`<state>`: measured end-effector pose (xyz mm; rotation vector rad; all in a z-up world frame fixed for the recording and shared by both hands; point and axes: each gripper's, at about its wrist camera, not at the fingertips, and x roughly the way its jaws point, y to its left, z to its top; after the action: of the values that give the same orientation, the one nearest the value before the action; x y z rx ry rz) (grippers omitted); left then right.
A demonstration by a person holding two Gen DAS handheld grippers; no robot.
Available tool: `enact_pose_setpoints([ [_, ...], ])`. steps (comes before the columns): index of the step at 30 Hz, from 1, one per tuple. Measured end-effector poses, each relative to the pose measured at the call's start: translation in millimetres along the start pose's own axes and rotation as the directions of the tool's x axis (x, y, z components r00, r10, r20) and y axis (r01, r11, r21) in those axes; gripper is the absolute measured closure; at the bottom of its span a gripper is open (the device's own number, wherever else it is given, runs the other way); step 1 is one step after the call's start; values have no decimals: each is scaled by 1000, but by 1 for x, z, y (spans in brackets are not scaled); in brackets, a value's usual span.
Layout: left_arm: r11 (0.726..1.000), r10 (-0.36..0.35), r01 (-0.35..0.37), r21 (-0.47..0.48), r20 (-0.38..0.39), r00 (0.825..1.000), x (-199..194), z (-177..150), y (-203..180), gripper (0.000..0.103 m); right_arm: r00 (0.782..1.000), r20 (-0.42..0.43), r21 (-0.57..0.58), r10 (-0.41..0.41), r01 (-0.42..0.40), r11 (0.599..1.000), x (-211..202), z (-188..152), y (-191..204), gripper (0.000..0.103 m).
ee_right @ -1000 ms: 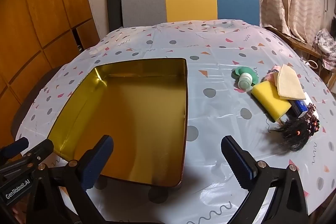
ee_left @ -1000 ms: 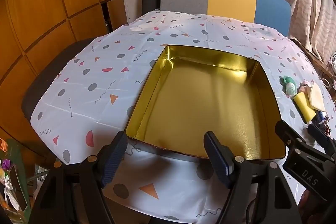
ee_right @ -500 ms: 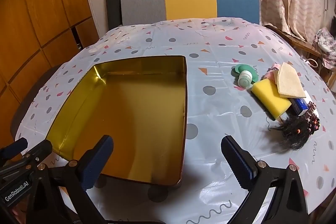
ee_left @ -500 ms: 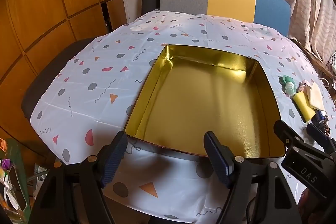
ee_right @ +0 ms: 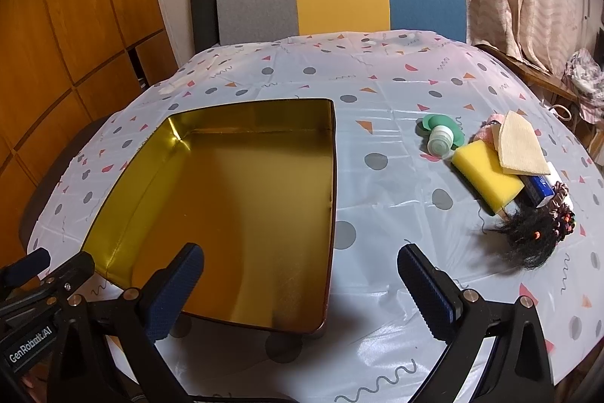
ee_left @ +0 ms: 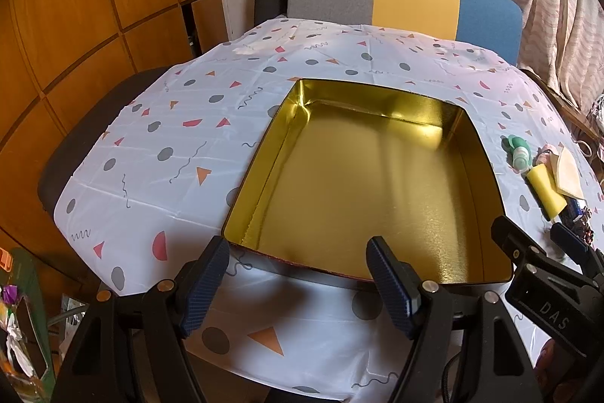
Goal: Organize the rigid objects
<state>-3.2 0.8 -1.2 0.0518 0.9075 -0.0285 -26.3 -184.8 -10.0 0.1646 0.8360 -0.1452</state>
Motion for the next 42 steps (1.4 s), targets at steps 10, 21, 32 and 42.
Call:
enact_pose_setpoints([
  [10,1000,1,-1,1,0,1000,0,-1,-1,27,1000,-1,1,5,-5,1000,0,-1,-1,0],
  [21,1000,3,-3,0,-3,1000,1,-3,0,27,1000,-2,-1,9,-9,1000,0,0,1,0],
  [32,1000,5,-5,3,-9,1000,3,-3,-1,27,1000,-4,-10,8,-8,1000,0,0,2,0],
  [42,1000,10,-10,8,-11,1000,3,-2,-3,27,1000,1,-13,3,-3,1000,-2,1,1,0],
])
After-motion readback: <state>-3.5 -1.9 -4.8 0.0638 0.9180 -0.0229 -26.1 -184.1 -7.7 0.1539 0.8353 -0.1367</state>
